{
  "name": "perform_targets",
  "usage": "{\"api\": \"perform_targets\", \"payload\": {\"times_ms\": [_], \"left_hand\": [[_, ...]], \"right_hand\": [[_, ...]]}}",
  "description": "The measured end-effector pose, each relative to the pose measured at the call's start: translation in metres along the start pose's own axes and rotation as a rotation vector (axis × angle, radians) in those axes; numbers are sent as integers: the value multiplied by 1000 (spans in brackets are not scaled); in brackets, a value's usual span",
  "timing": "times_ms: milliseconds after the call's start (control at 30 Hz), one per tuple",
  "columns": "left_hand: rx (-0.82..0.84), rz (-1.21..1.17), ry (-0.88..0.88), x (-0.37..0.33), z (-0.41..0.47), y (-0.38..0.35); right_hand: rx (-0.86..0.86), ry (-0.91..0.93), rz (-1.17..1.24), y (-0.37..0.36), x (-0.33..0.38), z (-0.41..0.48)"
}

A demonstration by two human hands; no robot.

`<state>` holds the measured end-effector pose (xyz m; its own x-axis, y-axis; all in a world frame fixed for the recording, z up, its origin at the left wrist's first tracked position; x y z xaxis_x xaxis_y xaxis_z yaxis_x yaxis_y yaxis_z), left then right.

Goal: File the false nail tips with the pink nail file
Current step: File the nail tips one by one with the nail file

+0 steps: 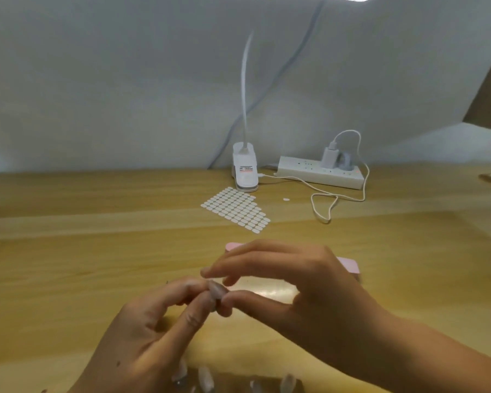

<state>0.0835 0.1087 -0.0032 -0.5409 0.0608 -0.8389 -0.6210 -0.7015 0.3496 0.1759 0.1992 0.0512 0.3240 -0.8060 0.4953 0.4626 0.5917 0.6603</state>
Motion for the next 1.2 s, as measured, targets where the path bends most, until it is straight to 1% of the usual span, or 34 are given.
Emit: {"api": "perform_targets", "payload": {"times_ms": [67,167,367,500,567,633,700,733,767,800,900,933,967,1000,1033,1067,1100,1133,1167,1200], "left_hand": [[-15,28,-20,-2,1,1],[21,32,-58,-5,2,-3],[36,-83,51,8,2,-3],[-41,-76,44,13,5,8],[-5,-109,38,7,9,7],[14,-210,35,3,21,11],[-4,-329,32,3,39,30],[1,-306,37,9,48,42],[49,-265,33,12,54,48],[138,-236,65,13,54,47],[452,-49,263,39,40,16],[510,12,375,49,33,6],[515,-15,462,57,23,-1],[481,-27,523,70,8,0],[452,-46,542,80,-4,4],[457,-19,526,76,-10,-1],[512,53,442,68,-13,-7],[508,87,365,56,-8,-10],[520,72,333,46,-6,-16],[540,102,240,30,-8,-17]], "right_hand": [[14,21,13,-2,2,3],[48,38,42,-4,5,6],[63,20,43,0,4,3],[39,-54,32,10,-7,-7],[26,-105,36,14,-15,-13],[6,-146,66,18,-22,-20],[-19,-178,111,22,-27,-25],[-33,-197,131,24,-30,-27],[-43,-220,146,25,-33,-30],[-50,-240,157,26,-36,-32],[-57,-277,179,25,-42,-38],[-63,-282,184,25,-43,-39],[-70,-284,189,25,-44,-40],[-79,-282,189,26,-45,-41],[-87,-278,185,27,-45,-41],[-96,-269,179,28,-45,-42],[-107,-255,174,30,-43,-42],[-118,-237,172,31,-41,-42],[-127,-221,175,32,-38,-41],[-133,-207,180,32,-36,-41]]}}
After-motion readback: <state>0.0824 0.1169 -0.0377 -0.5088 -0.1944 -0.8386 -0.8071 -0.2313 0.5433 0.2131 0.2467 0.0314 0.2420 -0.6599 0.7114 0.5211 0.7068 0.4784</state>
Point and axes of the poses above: each hand's wrist, its own z-axis towards the middle knuckle, its own y-axis out of the back of the hand, x = y × z, the point moved 10 cm from there along z, towards the middle knuckle, and after that the axes turned 3 degrees about y, right-handed, at the moved point
